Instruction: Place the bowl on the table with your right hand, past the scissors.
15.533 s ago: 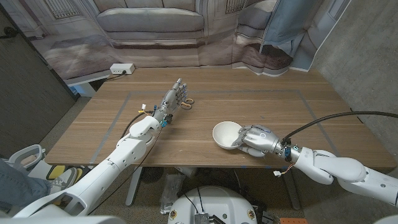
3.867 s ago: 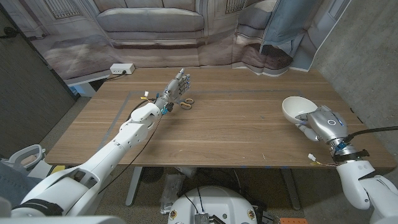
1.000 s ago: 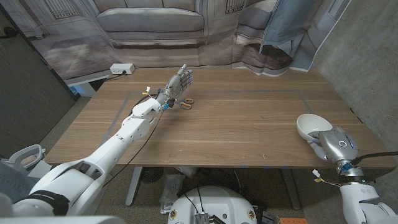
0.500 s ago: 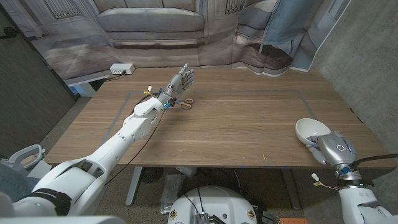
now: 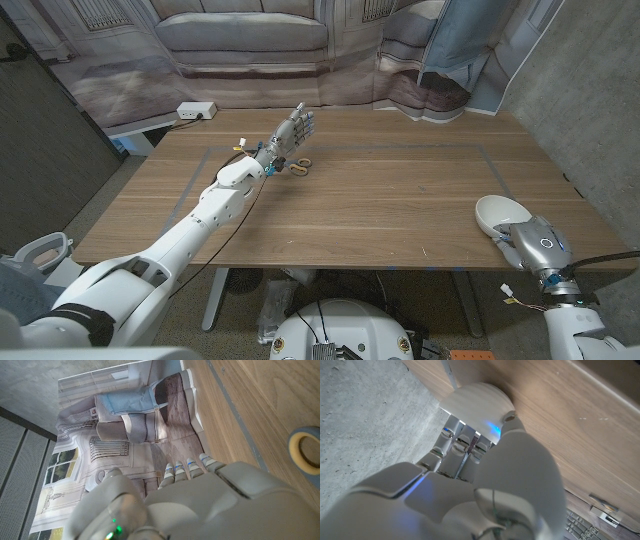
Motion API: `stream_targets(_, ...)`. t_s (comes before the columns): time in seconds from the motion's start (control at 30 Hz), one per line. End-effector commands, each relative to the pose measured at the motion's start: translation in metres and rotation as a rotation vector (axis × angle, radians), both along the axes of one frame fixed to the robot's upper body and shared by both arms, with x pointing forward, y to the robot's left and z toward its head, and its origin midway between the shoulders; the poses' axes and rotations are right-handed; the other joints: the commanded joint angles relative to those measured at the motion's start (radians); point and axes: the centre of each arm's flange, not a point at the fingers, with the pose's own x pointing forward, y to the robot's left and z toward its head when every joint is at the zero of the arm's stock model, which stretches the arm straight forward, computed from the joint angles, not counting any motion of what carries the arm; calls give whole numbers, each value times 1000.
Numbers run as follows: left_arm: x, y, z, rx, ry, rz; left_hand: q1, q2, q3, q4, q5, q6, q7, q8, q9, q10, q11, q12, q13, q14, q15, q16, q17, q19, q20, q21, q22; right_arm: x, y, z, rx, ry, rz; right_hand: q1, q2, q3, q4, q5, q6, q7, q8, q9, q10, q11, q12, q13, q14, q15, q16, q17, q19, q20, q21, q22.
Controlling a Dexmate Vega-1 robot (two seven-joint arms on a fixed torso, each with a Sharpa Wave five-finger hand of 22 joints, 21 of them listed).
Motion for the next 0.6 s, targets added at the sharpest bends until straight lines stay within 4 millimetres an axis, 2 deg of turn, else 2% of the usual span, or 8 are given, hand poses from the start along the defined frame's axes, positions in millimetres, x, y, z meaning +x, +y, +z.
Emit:
stream_targets(0.03,-2,-5,-1,4,0,-2,6,9,-6,-1,-4,4,6,-3,4,-7,-2,-2,5,-9,2,1,6,-11,-11,-2,2,2,-1,-4,-5,7,-9,75,80,7,6,5,28,-26,3,0,5,-2,2,-1,10,-62,4,3,10,-155,6,1)
stream_targets(0.4,-8,-1,-5,1,5,10,7,10,-8,-1,-4,4,5,-3,4,-7,0,-2,5,-8,1,1,6,-11,-11,-2,2,7,1,2,-23,38,15,66,81,14,5,-6,18,-27,-2,-8,-10,-3,-9,-9,14,-62,4,3,16,-152,8,0)
stream_targets(0.43,-8,-1,-5,0,6,11,7,10,-8,-1,-4,4,5,-3,4,-7,0,-2,5,-9,1,1,6,-11,-11,-2,2,7,1,4,-23,52,19,53,79,13,11,-12,14,-28,-2,-10,-13,-2,-12,-13,9,-61,0,1,18,-147,5,-2)
stream_targets(0.47,-8,0,-6,-2,7,12,7,10,-8,-1,-4,3,5,-3,4,-7,0,-2,5,-9,1,1,6,-11,-11,-2,2,7,0,5,-21,61,25,3,65,-2,34,-20,10,-30,-2,-13,-15,-3,-13,-15,4,-61,-3,-2,27,-146,-10,-6)
stream_targets(0.5,-8,0,-6,-3,7,11,7,10,-9,-1,-4,3,5,-3,4,-7,0,-2,5,-8,1,2,6,-11,-11,-2,2,7,0,6,-19,66,28,-31,52,-13,43,-20,-2,-30,-2,-15,-30,-4,-17,-15,-4,-61,-5,-4,37,-142,-34,-8)
stream_targets(0.6,-7,0,-8,-5,9,9,7,11,-9,-1,-4,4,4,-3,4,-7,0,-2,5,-8,1,2,6,-11,-11,-2,2,6,0,8,-22,71,33,-121,36,-29,29,-15,-33,-33,2,-24,-62,-6,-12,-11,-28,-60,-1,-10,114,-153,-170,-4)
